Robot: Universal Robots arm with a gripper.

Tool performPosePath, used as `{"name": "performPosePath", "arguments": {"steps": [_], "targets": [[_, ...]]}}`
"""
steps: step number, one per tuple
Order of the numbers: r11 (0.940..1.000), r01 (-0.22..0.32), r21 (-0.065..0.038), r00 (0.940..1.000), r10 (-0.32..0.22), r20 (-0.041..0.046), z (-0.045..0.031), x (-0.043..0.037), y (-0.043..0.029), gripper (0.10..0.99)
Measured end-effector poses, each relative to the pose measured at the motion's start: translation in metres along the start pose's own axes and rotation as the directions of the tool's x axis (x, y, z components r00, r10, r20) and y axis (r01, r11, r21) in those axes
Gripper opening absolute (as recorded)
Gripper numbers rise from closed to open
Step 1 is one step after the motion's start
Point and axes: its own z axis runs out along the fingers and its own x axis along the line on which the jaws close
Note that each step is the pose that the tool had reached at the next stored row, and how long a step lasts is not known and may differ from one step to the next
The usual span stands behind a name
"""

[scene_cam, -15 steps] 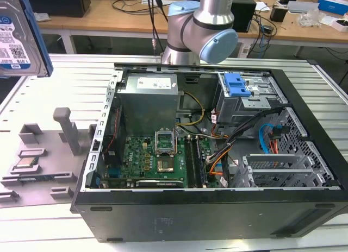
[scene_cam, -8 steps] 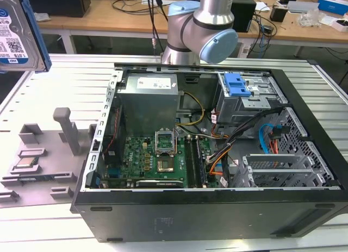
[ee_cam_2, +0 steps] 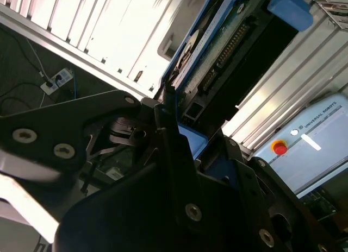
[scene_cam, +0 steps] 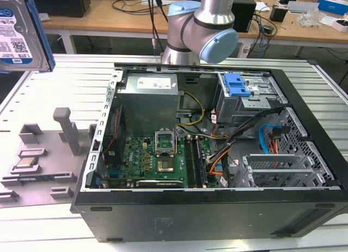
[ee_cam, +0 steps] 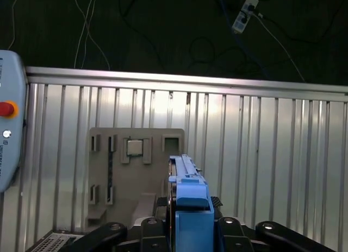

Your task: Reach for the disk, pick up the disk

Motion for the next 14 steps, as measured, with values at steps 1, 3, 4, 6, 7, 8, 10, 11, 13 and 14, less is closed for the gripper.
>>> {"name": "performPosePath", "arguments": {"steps": [1, 3, 4, 6, 7, 8, 10, 11, 13, 14], "targets": [[1.0, 0.0, 0.0, 1.0, 0.0, -0.0006, -0.0001, 0.0002, -0.0025, 0.369], [1.0, 0.0, 0.0, 1.0, 0.0, -0.002, -0.0004, 0.0007, -0.0103, 0.369], [1.0, 0.0, 0.0, 1.0, 0.0, -0.0025, -0.0005, 0.0008, -0.0129, 0.369], [1.0, 0.0, 0.0, 1.0, 0.0, -0.003, -0.0009, 0.0012, -0.0202, 0.369], [1.0, 0.0, 0.0, 1.0, 0.0, -0.0033, -0.001, 0.0014, -0.0231, 0.369], [1.0, 0.0, 0.0, 1.0, 0.0, -0.0035, -0.0011, 0.0016, -0.026, 0.369], [1.0, 0.0, 0.0, 1.0, 0.0, -0.0065, -0.0028, 0.0037, -0.0613, 0.369], [1.0, 0.0, 0.0, 1.0, 0.0, -0.0073, -0.003, 0.0041, -0.0665, 0.369], [1.0, 0.0, 0.0, 1.0, 0.0, -0.0082, -0.0034, 0.0045, -0.0748, 0.369], [1.0, 0.0, 0.0, 1.0, 0.0, -0.0086, -0.0035, 0.0047, -0.0778, 0.369]]}}
